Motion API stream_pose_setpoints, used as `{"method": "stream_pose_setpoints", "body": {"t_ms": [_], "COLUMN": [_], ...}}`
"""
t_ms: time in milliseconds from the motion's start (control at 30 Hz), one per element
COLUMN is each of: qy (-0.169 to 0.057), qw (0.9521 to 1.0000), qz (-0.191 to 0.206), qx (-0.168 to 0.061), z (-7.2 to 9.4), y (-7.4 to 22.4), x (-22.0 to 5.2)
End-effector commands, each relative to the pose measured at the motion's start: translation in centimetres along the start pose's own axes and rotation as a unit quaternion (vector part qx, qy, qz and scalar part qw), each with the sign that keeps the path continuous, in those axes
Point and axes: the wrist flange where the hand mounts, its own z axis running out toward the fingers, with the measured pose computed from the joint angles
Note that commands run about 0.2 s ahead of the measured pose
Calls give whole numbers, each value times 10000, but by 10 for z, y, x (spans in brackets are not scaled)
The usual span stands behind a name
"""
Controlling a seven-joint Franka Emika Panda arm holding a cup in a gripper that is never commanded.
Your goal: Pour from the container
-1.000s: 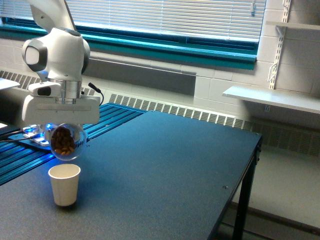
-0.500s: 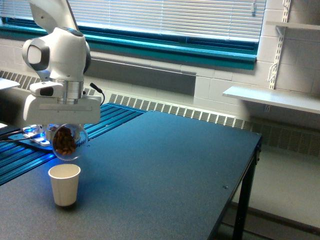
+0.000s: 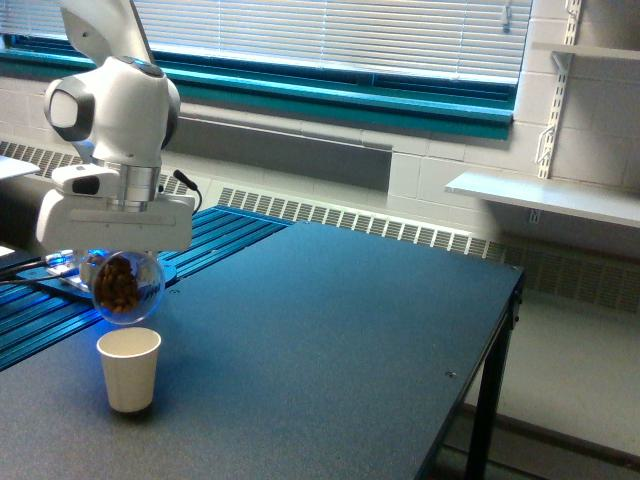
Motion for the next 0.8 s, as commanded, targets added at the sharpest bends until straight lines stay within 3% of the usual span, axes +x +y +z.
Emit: {"method": "stream_pose_setpoints", "body": {"t_ms": [33, 800], "qy": [10, -73], "qw": [9999, 9988], "qz": [-60, -417], "qx": [-127, -259], "z": [2, 2], "y": [6, -13], "x": [7, -2]}}
